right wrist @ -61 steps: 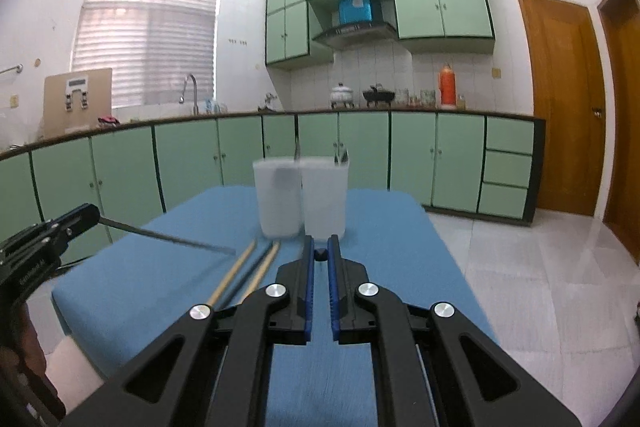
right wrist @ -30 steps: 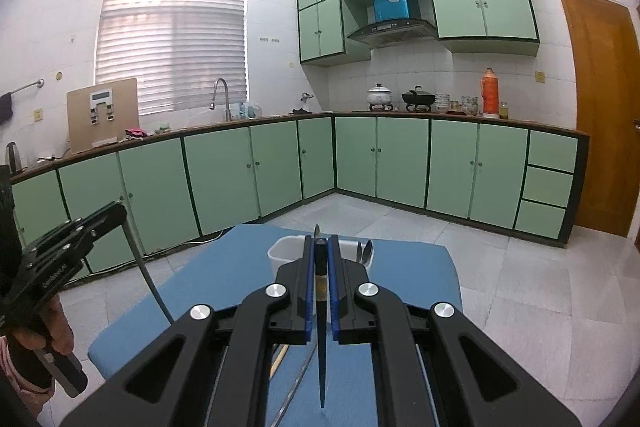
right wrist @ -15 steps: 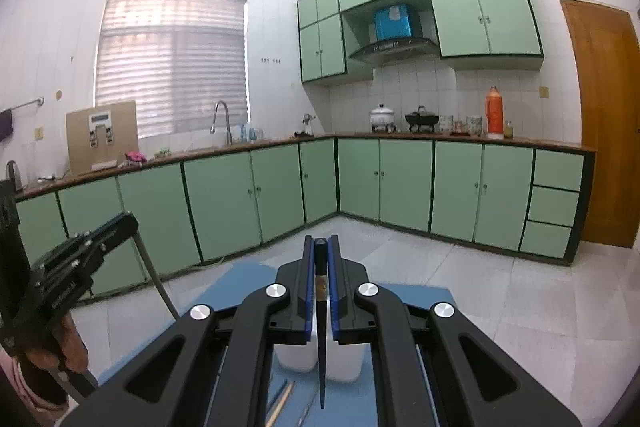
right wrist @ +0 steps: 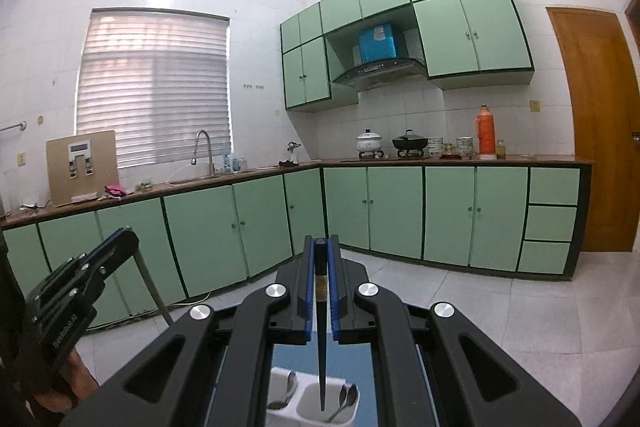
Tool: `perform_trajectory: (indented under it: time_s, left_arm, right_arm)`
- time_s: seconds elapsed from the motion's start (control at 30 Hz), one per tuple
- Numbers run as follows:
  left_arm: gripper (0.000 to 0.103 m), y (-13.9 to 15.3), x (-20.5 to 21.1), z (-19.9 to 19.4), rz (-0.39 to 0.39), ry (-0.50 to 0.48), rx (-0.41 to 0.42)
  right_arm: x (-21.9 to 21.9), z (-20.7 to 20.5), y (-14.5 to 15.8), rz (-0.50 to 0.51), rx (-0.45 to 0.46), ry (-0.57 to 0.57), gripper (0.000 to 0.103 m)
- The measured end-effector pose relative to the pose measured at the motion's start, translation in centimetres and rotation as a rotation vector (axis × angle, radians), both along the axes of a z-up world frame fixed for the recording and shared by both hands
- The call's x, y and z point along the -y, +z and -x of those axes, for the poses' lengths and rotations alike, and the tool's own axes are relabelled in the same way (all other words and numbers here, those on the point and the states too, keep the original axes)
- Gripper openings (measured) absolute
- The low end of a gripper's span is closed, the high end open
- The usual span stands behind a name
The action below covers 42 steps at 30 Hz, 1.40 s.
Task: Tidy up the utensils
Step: 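Carry both chopsticks upright over the white holders, then lower the chopsticks into the holders and open both tools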
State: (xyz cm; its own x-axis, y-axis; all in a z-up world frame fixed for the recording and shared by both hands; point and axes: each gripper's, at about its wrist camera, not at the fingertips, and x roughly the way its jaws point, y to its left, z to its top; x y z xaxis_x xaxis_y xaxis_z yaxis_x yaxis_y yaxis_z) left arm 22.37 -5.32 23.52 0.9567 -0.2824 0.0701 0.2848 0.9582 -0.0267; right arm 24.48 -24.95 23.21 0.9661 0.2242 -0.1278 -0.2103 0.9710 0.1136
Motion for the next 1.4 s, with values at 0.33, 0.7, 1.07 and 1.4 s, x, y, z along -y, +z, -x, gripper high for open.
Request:
perform_trajectory:
  time_s: [0.33, 0.7, 1.07, 1.4]
  left_arm:
    - [0.005, -3.9, 1.4, -7.3, 0.008, 0.037, -0.056]
    - [0.005, -9.1, 0.6, -11.5, -0.016, 0.053, -0.167]
    - [0.006, -11.4, -0.6, -12.0, -0.027, 0.051, -0.221]
    - [0.05, -10.2, -3.1, -10.0, 0.042, 0.057, -0.205]
  right_arm:
    - [0.5, -5.8, -4.9, -0.028, -0.1, -0.009, 0.006]
    - [1.7, -8.1, -10.0, -0.079, -0.191, 0.006, 0.006]
    - [2.1, -8.6, -11.5, -0.09, -0.219, -0.001, 0.007]
    - [2.8, -7.2, -11.0, -0.1, -0.2, -0.028, 0.033]
